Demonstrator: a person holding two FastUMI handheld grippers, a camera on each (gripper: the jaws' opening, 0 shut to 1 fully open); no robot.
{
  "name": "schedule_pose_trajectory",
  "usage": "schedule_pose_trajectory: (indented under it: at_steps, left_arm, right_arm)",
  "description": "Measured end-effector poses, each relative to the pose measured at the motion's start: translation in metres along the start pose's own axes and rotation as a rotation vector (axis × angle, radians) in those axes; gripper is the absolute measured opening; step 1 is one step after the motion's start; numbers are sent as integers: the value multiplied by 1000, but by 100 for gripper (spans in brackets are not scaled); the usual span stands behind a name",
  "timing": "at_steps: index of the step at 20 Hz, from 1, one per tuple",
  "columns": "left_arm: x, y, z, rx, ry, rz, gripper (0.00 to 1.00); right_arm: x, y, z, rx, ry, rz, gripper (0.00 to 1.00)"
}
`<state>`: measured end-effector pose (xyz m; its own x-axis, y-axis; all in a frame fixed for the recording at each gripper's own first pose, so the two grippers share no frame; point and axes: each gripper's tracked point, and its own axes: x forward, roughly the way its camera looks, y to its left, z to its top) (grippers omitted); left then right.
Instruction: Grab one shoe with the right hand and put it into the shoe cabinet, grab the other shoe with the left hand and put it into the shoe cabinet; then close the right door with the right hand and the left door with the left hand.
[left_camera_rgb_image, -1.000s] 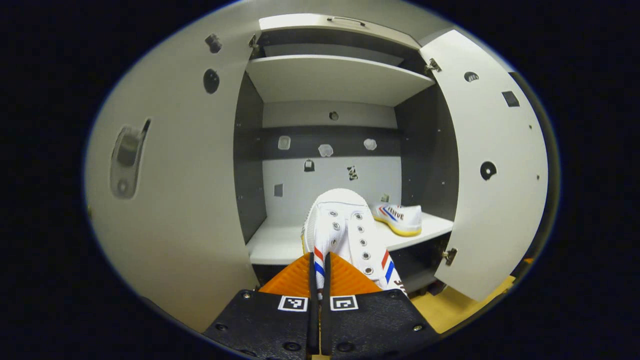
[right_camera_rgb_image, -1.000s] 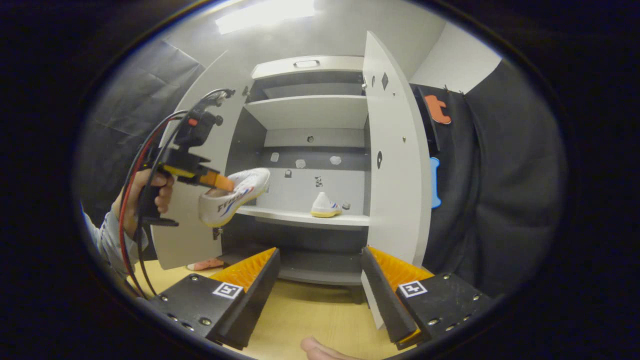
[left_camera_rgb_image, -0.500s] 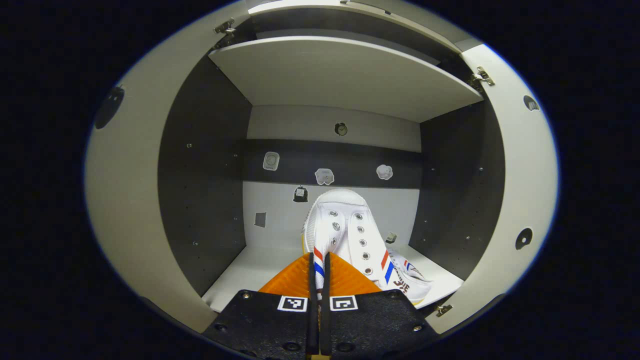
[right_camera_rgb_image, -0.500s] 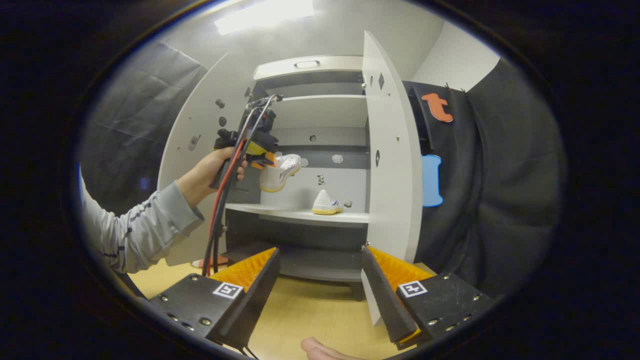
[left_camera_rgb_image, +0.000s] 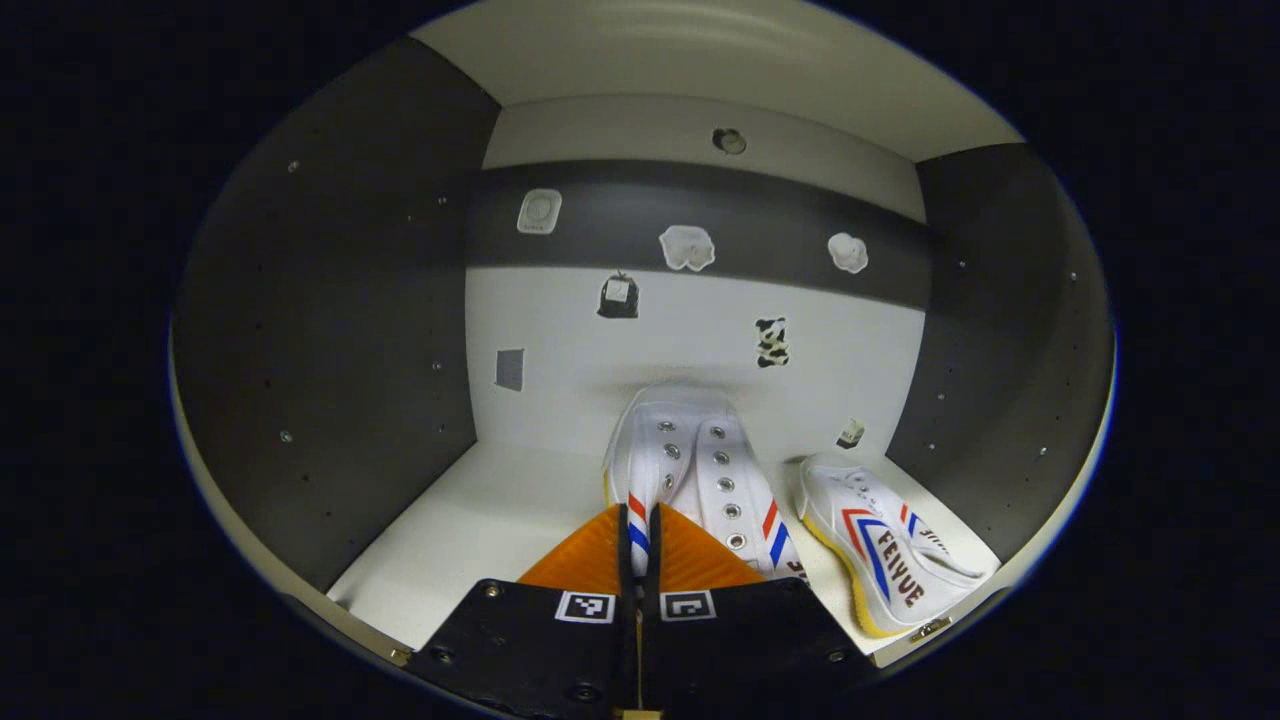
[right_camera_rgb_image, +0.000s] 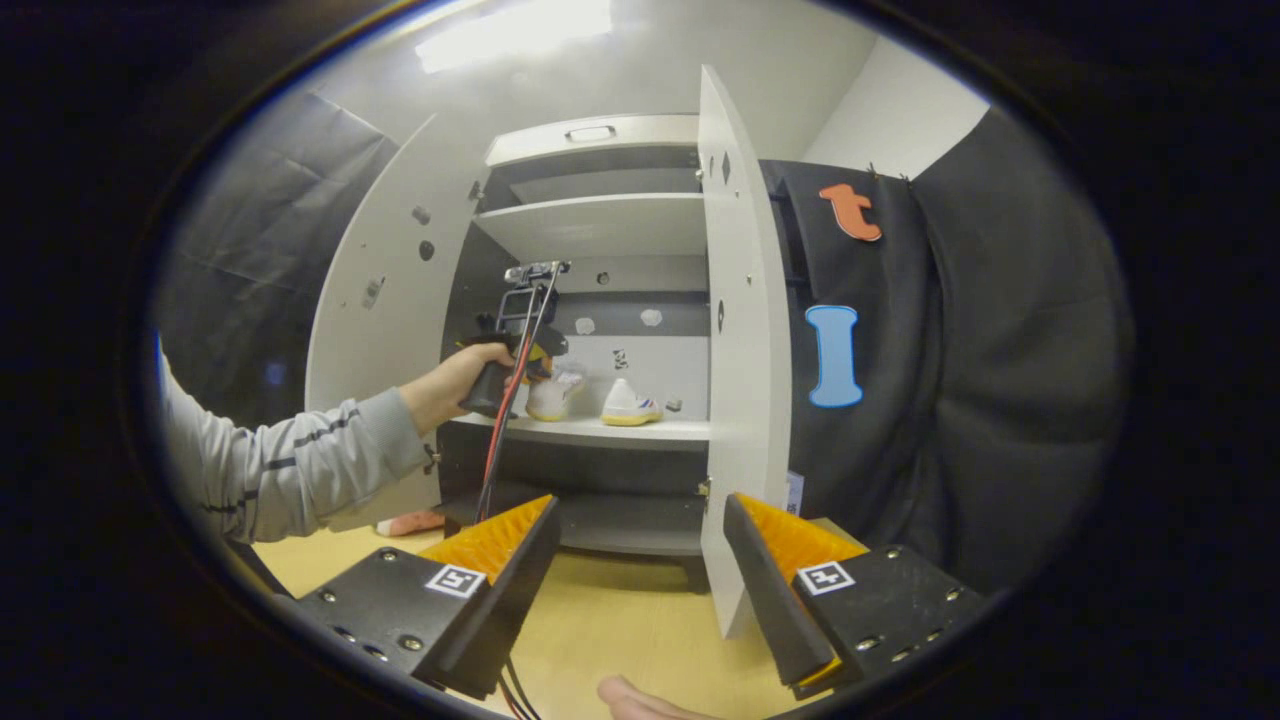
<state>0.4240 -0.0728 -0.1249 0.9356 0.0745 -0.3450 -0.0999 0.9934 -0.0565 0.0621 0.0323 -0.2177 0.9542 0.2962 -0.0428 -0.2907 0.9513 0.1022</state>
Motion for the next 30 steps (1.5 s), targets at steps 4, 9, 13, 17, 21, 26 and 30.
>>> schedule_pose_trajectory:
  at_steps: [4,9,13,17,21,26,30]
  left_arm:
    - [-6,9,2,58,0,9,34]
    - [-77,13,29,53,-116,-40,85]
    - [-149,12,25,91,-188,-97,92]
    - [-223,15,-13,127,-205,-149,95]
    - [-290,30,-44,104,-212,-179,96]
    - [-347,35,-47,77,-280,-268,95]
    - [-362,28,-54,75,-307,-348,95]
  right_arm:
    - [-6,-3,6,3,-11,-31,98]
    - [-21,-1,5,8,-18,-53,97]
    - [-34,-4,12,21,-41,-87,97]
    - [-51,-18,23,19,-58,-125,97]
    - [-63,-47,45,-23,-84,-160,98]
    - [-67,-119,69,-61,-86,-204,96]
    - [-58,-185,80,-1,-31,-191,97]
